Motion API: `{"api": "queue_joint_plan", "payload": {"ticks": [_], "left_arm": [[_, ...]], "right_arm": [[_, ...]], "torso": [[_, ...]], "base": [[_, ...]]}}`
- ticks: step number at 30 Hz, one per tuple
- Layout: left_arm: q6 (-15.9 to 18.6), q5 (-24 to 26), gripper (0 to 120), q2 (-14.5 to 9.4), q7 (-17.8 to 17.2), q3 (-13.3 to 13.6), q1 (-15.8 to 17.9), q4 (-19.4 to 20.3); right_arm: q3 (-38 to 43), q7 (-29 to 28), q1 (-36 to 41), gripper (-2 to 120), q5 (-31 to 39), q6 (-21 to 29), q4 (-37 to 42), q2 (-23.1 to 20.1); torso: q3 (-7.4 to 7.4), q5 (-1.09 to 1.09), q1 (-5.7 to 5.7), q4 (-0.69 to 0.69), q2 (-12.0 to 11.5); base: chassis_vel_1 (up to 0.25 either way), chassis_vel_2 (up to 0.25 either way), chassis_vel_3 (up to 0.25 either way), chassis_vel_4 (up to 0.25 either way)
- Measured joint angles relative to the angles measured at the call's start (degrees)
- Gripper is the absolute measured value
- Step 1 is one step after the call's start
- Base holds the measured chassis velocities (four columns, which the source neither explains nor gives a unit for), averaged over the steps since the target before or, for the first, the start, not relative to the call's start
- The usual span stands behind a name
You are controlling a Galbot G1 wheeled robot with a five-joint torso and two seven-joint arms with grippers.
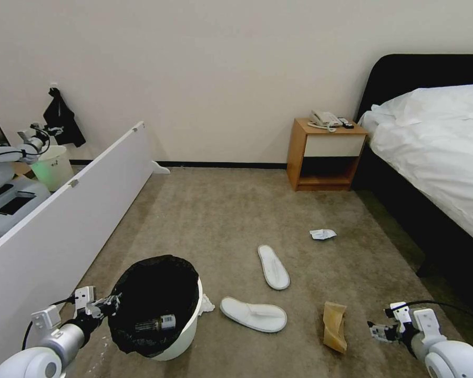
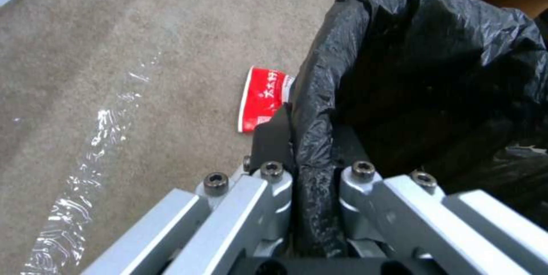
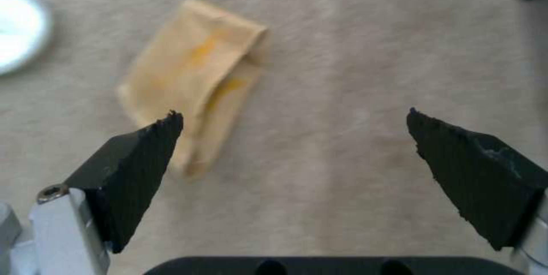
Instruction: Pick up the trash bin, then pick up the garbage from the floor and place it into the trash bin.
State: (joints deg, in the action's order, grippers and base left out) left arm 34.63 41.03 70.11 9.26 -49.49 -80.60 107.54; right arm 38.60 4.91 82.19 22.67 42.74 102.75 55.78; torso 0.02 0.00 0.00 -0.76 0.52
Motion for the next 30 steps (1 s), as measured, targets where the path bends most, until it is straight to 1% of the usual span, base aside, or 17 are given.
{"api": "queue_joint_plan", "payload": {"ticks": [2,4,5,6,8,11,13,20,22,26,28,30], "left_arm": [[-0.06,-0.02,5,0.08,0.04,0.18,-0.14,-0.08],[-0.07,-0.02,5,0.14,0.06,0.25,-0.18,-0.09],[-0.08,-0.03,5,0.18,0.07,0.31,-0.23,-0.09],[-0.08,-0.03,5,0.18,0.07,0.31,-0.23,-0.09],[-0.09,-0.04,5,0.19,0.09,0.35,-0.27,-0.08],[-0.1,-0.05,5,0.18,0.09,0.35,-0.32,-0.09],[-0.11,-0.1,5,0.14,0.11,0.35,-0.47,-0.09],[-0.15,-0.17,5,0.18,0.12,0.23,-0.56,-0.1],[-0.25,-0.27,5,0.35,0.15,0.16,-0.71,-0.16],[-0.4,-0.44,5,0.46,0.2,0.15,-0.8,-0.29],[-0.54,-0.62,5,0.71,0.26,0.2,-0.79,-0.41],[-0.55,-0.64,5,0.75,0.27,0.25,-0.77,-0.43]], "right_arm": [[-1.0,2.01,-0.71,100,1.91,-0.46,-1.57,0.16],[-1.59,2.52,-1.09,100,2.68,-0.8,-2.38,0.27],[-2.62,3.29,-1.95,100,3.59,-2.04,-4.12,0.55],[-2.62,3.29,-1.95,100,3.59,-2.04,-4.12,0.55],[-4.04,4.23,-3.74,100,4.69,-4.33,-6.88,1.34],[-4.63,4.52,-4.58,100,5.11,-4.82,-7.87,1.7],[-6.18,4.72,-7.01,100,5.63,-5.69,-10.36,2.79],[-8.54,4.79,-10.4,100,5.0,-7.88,-15.52,3.98],[-9.11,5.14,-12.21,100,3.8,-9.86,-18.79,4.72],[-9.33,5.35,-13.23,100,3.29,-10.71,-20.64,5.16],[-9.7,5.87,-15.04,100,2.75,-12.86,-23.69,6.13],[-9.78,6.05,-15.48,100,2.59,-13.27,-24.39,6.47]], "torso": [[0.0,0.0,0.0,0.0,0.0],[0.0,0.0,0.0,0.01,0.0],[0.0,0.0,0.0,0.0,0.0],[0.0,0.0,0.0,0.0,0.0],[0.0,0.0,0.0,0.0,0.0],[0.0,0.0,0.0,0.0,0.0],[0.0,0.0,0.0,0.01,0.0],[0.0,0.0,0.0,0.0,0.0],[0.01,0.0,0.0,0.0,0.0],[0.01,0.0,0.0,0.0,0.0],[0.0,0.0,0.0,0.0,0.0],[0.0,0.0,0.0,0.0,0.0]], "base": [[0.0,0.0,0.0,0.0],[0.0,0.0,0.0,0.0],[0.0,0.0,0.0,0.0],[0.0,0.0,0.0,0.0],[0.0,0.0,0.0,0.0],[0.0,0.0,0.0,0.0],[0.0,0.0,0.0,0.0],[0.0,0.0,0.0,0.0],[0.0,0.0,0.0,0.0],[0.0,0.0,0.0,0.0],[0.0,0.0,0.0,0.0],[0.0,0.0,0.0,0.0]]}}
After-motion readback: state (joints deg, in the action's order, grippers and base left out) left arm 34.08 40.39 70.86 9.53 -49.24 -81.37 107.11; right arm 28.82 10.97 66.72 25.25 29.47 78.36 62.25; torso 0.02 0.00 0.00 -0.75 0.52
